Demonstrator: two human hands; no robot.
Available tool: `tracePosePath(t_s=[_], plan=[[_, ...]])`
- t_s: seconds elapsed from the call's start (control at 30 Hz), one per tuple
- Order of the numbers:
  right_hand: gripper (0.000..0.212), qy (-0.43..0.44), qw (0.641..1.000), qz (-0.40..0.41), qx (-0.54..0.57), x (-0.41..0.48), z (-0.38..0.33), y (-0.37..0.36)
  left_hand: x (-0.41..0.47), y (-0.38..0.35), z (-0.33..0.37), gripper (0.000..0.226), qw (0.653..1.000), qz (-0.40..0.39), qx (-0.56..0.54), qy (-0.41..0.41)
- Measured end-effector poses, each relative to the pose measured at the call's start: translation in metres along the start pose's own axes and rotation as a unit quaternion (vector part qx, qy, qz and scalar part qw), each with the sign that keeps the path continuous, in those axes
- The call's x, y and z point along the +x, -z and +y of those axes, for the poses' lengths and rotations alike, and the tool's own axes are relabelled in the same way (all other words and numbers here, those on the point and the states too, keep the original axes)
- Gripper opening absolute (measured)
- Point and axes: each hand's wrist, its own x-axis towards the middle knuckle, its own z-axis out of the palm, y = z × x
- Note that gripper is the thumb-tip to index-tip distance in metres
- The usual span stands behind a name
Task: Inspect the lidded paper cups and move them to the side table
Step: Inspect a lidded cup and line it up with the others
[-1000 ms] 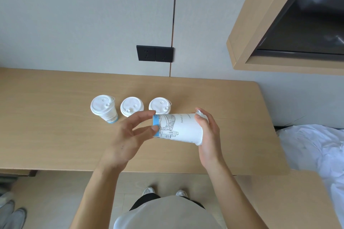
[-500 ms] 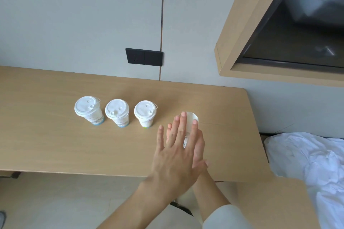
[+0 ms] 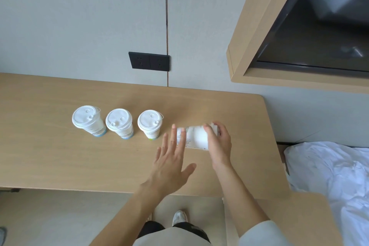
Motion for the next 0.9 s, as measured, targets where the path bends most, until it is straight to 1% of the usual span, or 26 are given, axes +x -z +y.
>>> tracePosePath(t_s=[0.03,0.07,0.13,0.23,0.37,0.43,0.57,0.7,0.83,0.9], plan=[[0.045,0.062,0.995,0.011,-0.072,0.004,-0.004,-0.004,0.008,-0.008,-0.003,0.104,0.999,-0.01,-0.025,-0.026],[0.05,0.116,0.984,0.002,-0.134,0.007,-0.007,-0.01,0.017,-0.015,-0.006,0.106,0.997,-0.018,-0.059,-0.047],[0.06,0.183,0.956,-0.032,-0.226,0.015,-0.011,-0.027,0.033,-0.024,-0.01,0.11,0.988,-0.034,-0.141,-0.051],[0.069,0.215,0.906,-0.087,-0.354,0.034,-0.005,-0.05,0.05,-0.034,-0.021,0.114,0.975,-0.049,-0.217,-0.012],[0.075,0.229,0.843,-0.148,-0.464,0.054,0.002,-0.075,0.061,-0.048,-0.039,0.111,0.964,-0.084,-0.248,0.041],[0.076,0.231,0.83,-0.163,-0.481,0.06,0.007,-0.085,0.065,-0.053,-0.046,0.112,0.96,-0.088,-0.258,0.066],[0.077,0.237,0.822,-0.176,-0.488,0.066,0.018,-0.094,0.071,-0.056,-0.055,0.11,0.951,-0.098,-0.276,0.097],[0.082,0.243,0.823,-0.178,-0.481,0.071,0.023,-0.098,0.074,-0.062,-0.057,0.105,0.949,-0.095,-0.283,0.1],[0.088,0.243,0.818,-0.192,-0.484,0.075,0.02,-0.1,0.077,-0.063,-0.061,0.106,0.946,-0.09,-0.295,0.104],[0.09,0.246,0.816,-0.193,-0.486,0.075,0.02,-0.1,0.077,-0.059,-0.063,0.103,0.947,-0.078,-0.293,0.107]])
